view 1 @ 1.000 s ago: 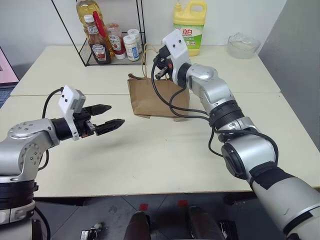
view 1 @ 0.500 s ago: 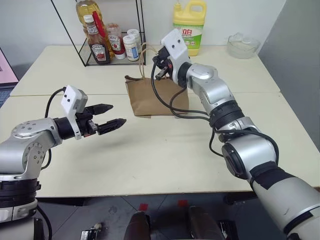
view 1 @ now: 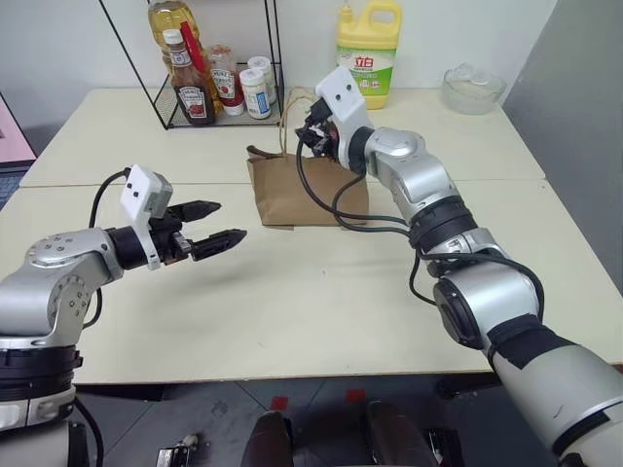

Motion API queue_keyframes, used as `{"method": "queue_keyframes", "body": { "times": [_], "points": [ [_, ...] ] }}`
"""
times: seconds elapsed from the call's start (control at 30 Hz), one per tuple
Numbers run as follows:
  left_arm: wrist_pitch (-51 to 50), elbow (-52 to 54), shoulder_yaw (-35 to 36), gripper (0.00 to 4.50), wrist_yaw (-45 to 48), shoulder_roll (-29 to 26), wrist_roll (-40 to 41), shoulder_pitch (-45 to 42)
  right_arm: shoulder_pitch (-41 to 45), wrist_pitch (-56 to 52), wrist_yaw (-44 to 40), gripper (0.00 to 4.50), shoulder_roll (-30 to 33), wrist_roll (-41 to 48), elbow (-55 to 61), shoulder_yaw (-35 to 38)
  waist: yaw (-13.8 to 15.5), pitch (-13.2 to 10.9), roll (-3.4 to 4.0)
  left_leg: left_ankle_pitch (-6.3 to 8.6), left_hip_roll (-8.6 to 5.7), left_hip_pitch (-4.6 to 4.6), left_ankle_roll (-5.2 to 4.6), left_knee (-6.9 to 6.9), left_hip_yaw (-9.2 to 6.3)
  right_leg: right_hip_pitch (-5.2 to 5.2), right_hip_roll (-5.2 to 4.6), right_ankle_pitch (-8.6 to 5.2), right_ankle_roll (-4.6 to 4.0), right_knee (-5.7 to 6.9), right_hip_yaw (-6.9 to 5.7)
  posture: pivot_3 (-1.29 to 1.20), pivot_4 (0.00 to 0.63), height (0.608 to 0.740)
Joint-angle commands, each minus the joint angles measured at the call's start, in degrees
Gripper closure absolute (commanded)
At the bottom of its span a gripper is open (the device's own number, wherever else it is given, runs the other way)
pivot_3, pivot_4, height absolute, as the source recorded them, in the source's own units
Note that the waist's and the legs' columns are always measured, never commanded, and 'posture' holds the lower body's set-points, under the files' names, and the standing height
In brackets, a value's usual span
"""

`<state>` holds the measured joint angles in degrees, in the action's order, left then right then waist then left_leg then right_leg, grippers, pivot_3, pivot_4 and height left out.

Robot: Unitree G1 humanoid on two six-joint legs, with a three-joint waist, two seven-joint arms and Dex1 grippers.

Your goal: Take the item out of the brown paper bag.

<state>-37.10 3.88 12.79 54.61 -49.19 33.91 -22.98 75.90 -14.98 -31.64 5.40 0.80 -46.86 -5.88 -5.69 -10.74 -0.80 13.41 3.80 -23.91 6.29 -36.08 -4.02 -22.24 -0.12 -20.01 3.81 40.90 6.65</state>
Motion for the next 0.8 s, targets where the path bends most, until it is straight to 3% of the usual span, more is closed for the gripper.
{"method": "queue_keyframes", "body": {
  "times": [0.03,0.2,0.33,0.43,0.6,0.8],
  "points": [
    [0.81,0.77,0.63,0.00,0.07,0.00,0.01,-1.11,-3.81,-6.26,-3.16,1.49,3.36,0.92,12.71,-0.23,0.14,0.00,-0.01,0.00,-0.01,0.00,0.00,-0.01,-0.04,0.02,-0.01,0.00,0.00,0.00,-0.04,0.00,0.150,0.740],
    [0.51,0.94,1.01,0.00,-0.41,0.13,0.23,-2.29,-15.64,-21.21,-8.68,1.49,11.41,4.24,38.89,-0.70,0.74,0.01,-0.02,0.00,-0.06,-0.06,0.00,-0.04,-0.17,0.07,-0.05,0.00,0.00,-0.02,-0.14,0.00,0.150,0.740],
    [1.05,-1.18,0.09,0.00,-1.29,1.14,-0.66,-5.65,-24.68,-34.78,-11.87,1.49,19.29,11.46,60.08,3.00,0.91,0.01,-0.02,-0.01,-0.07,-0.07,-0.03,-0.05,-0.21,0.08,-0.04,0.00,0.00,-0.02,-0.18,0.00,0.150,0.740],
    [3.67,-5.34,-2.04,0.55,-1.93,1.83,-3.82,-9.97,-29.22,-43.14,-11.49,1.47,22.78,16.68,71.22,7.24,0.99,0.01,-0.02,0.05,-0.08,-0.06,-0.24,-0.06,-0.23,0.12,-0.04,0.00,0.00,-0.04,-0.18,0.00,0.150,0.740],
    [14.36,-20.74,-8.48,2.11,-2.31,4.66,-13.78,-23.00,-34.13,-54.09,-7.38,1.47,23.28,23.50,84.31,12.42,1.18,0.01,-0.04,-0.11,-0.12,-0.06,-0.31,-0.07,-0.38,0.22,-0.02,0.00,0.00,-0.04,-0.34,0.00,0.150,0.740],
    [31.59,-51.17,-14.65,3.95,-7.20,11.22,-26.35,-43.90,-35.73,-61.05,-1.46,1.47,20.84,27.60,91.10,15.17,1.38,0.00,-0.06,-0.19,-0.15,-0.09,-0.34,-0.07,-0.55,0.26,-0.02,0.00,0.00,-0.04,-0.55,0.00,0.150,0.740]
  ]
}}
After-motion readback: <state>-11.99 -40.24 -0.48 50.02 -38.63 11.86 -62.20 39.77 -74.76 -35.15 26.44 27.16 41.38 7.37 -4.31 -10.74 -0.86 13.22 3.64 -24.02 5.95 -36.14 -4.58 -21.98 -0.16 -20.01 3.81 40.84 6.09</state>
